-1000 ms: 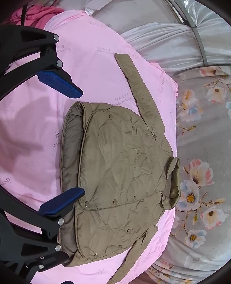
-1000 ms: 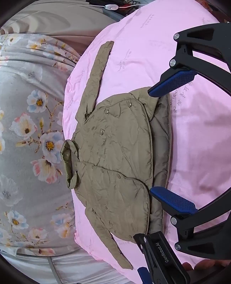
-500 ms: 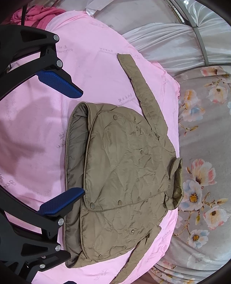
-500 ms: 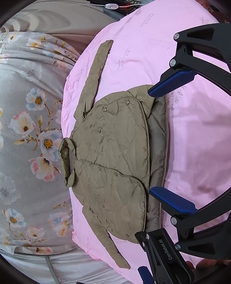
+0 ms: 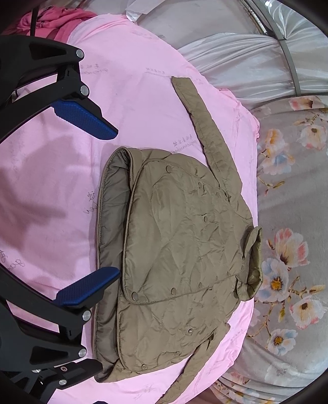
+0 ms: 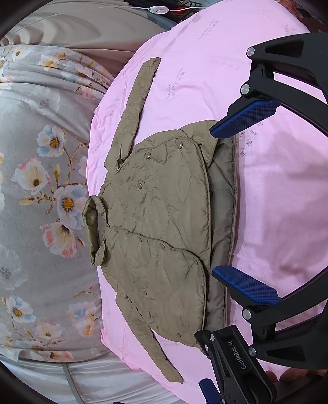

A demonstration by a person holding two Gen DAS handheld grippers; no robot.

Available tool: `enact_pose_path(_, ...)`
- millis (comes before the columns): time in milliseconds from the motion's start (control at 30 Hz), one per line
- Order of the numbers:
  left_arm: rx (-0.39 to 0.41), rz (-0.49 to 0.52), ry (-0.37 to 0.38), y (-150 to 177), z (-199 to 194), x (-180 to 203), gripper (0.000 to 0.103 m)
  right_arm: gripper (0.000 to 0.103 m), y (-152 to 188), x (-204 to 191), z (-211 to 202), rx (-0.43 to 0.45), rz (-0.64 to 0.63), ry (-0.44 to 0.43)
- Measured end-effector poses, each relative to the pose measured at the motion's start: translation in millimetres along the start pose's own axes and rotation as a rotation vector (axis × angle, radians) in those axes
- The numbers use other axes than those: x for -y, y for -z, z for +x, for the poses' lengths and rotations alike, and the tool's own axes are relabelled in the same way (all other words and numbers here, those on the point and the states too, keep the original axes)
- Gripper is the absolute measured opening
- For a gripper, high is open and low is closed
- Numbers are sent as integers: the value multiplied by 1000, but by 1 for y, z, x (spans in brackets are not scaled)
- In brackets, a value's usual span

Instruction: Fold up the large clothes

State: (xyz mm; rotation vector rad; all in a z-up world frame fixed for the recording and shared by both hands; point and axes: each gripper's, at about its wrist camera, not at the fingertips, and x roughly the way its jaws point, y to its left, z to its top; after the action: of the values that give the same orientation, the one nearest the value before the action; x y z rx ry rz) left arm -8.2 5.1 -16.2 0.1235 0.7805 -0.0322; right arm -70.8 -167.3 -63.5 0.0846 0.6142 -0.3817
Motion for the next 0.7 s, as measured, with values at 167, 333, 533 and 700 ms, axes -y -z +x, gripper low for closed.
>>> enact_pose_path(167,-3,1,-2,1,2,-1,98,98,0,-1,1,-4,1,1)
enact_pose_path(333,-2,1,-4,2,2,-2,98,98,0,-1,1,-5,-2,4)
enact_pose_path(533,-2,1,-4,2,2,-2,98,98,1,-1,1,-7,-2,4)
enact_pose_path(700,-3,1,-5,2,2,-3,98,98,1,-1,1,-7,-2,5)
